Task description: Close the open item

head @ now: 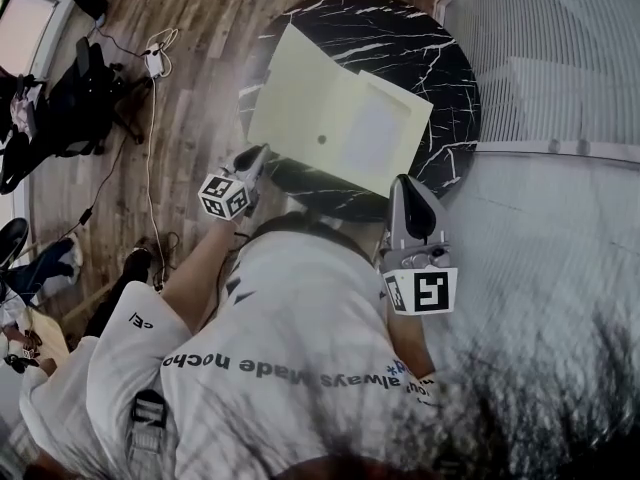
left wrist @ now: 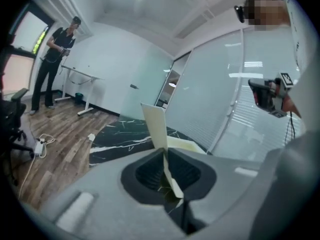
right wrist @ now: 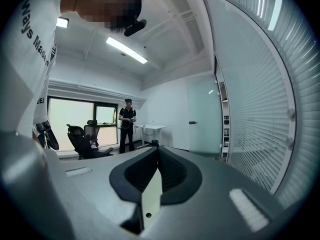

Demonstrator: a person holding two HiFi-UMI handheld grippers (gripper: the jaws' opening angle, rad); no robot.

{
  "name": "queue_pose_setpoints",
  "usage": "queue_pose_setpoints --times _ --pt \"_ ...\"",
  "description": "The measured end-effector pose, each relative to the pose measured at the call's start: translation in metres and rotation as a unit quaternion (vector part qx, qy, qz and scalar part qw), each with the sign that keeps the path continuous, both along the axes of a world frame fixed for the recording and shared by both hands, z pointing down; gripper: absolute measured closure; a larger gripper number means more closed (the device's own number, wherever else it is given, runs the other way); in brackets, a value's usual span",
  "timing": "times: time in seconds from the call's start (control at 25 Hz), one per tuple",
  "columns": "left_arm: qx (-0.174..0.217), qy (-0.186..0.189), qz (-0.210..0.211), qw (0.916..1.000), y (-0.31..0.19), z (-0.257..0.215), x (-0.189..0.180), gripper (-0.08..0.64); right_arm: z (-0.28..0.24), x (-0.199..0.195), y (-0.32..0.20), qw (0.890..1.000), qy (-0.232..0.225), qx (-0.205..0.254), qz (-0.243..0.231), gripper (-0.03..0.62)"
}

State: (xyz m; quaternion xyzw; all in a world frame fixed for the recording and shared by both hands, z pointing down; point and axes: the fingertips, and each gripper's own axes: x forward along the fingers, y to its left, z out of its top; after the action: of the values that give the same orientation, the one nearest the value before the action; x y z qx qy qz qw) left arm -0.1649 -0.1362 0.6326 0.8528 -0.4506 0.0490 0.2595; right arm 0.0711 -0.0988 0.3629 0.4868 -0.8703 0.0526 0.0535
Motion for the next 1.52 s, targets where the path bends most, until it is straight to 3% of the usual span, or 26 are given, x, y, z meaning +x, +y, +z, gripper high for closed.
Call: queue_pose_setpoints --times 0.24,0.6,0.76,1.12,1.36,1.52 --pt "0.058 -0.061 0.088 0.9926 0.01 -0.03 0.052 0.528 0.002 0.008 0.004 1.0 -0.005 0.0 0.006 0.591" --pt "0.122 -0.147 0.214 0.958 0.036 -0.048 0.12 0.525 0.003 0.019 0.013 1.0 -0.009 -0.001 0.019 0.592" --pt "0.143 -0.195 0.26 0.9348 0.045 -0.046 0.144 0.523 0.006 0.026 0.016 1.0 -0.009 -0.003 0.025 0.592" --pt "0.175 -0.287 0.357 0.8715 0.066 -0.033 0.199 0.522 0.016 0.04 0.021 0.999 -0.003 -0.011 0.038 0.591" --pt "0.178 -0.332 0.407 0.8324 0.077 -0.02 0.232 0.519 0.029 0.046 0.02 0.999 0.008 -0.022 0.043 0.591" --pt "0.185 -0.346 0.432 0.8121 0.084 -0.012 0.251 0.517 0.043 0.049 0.017 0.998 0.019 -0.035 0.045 0.592"
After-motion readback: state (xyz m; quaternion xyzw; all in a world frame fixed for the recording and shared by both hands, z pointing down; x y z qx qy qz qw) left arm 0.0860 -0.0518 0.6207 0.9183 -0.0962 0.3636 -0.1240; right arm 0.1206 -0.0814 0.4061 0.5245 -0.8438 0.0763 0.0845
